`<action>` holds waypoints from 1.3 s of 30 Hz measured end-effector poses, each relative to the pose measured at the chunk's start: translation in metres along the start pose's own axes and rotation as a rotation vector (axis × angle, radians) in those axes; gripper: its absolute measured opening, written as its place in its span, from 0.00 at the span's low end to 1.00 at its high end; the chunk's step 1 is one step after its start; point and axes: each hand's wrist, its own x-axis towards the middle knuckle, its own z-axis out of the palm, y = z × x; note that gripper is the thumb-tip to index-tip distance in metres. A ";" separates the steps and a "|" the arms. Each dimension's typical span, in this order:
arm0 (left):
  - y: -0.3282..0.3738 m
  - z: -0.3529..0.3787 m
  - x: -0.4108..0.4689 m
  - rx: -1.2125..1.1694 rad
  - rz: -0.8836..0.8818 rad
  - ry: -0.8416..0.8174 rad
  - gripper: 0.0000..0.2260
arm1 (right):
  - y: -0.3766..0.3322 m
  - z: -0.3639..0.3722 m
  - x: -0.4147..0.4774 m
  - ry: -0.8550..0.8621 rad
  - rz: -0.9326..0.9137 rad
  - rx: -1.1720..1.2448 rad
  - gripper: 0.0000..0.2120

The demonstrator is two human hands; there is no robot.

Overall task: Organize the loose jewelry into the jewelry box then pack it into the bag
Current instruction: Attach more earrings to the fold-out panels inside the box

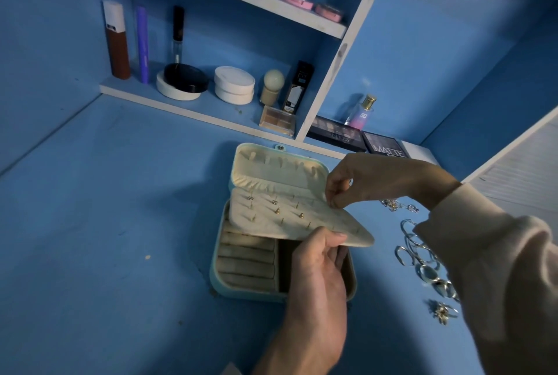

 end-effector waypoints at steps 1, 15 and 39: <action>0.000 -0.001 0.000 -0.002 -0.002 0.000 0.15 | -0.001 0.000 0.001 -0.002 0.010 -0.011 0.03; 0.000 0.001 0.001 -0.018 -0.043 0.059 0.18 | 0.039 0.050 -0.042 0.427 -0.119 0.402 0.17; 0.045 -0.007 -0.007 0.757 0.319 -0.059 0.14 | 0.024 0.087 -0.022 0.900 -0.094 0.853 0.06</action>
